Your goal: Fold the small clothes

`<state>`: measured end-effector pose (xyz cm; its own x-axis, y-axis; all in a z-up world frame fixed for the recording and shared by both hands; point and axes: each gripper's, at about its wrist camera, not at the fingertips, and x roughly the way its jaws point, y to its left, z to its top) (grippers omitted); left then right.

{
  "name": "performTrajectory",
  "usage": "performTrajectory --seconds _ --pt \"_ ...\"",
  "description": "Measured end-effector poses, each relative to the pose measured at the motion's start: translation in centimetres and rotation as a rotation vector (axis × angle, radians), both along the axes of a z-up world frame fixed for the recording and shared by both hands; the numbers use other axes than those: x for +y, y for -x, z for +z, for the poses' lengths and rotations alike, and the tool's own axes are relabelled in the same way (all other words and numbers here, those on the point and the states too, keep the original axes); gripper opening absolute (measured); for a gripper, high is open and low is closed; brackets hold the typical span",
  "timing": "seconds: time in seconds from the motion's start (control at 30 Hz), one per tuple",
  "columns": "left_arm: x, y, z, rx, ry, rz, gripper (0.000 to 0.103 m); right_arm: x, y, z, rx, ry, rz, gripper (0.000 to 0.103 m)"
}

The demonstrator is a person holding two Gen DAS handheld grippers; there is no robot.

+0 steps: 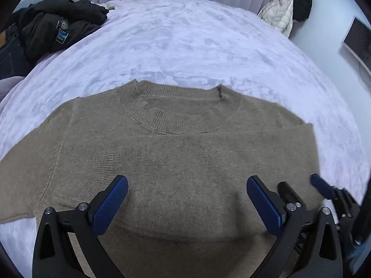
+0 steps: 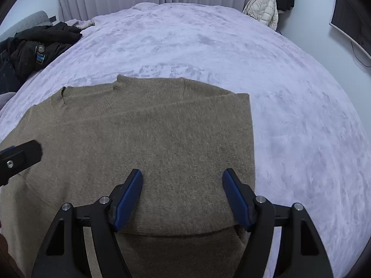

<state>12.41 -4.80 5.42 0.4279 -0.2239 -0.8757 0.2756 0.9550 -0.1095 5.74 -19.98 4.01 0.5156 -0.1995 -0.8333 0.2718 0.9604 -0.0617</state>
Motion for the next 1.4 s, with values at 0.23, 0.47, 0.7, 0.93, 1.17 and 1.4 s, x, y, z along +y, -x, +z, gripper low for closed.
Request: performTrajectory --seconds 0.23,0.47,0.7,0.93,1.17,1.4 --pt "6.4 -0.4 -2.9 0.004 -0.144 0.164 0.103 0.7 1.0 -1.5 -0.063 0.103 0.011 0.083" --pt "7.9 0.1 -1.3 -0.006 -0.149 0.266 0.103 0.9 1.1 -1.5 -0.09 0.121 0.004 0.085" --pt "0.2 0.7 -1.2 -0.016 -0.052 0.034 0.103 1.0 1.3 -1.5 -0.102 0.133 0.004 0.084" --pt "3.0 -0.9 -2.8 0.005 -0.074 0.097 0.103 0.7 1.5 -1.5 -0.114 0.11 0.009 0.084" --pt "4.1 -0.9 -4.4 -0.032 -0.099 0.118 0.103 -2.1 -2.7 -0.4 -0.038 0.005 0.014 0.085" --pt "4.0 -0.4 -4.7 -0.06 -0.088 0.116 0.103 -4.5 -7.7 -0.6 0.046 -0.053 -0.075 0.094"
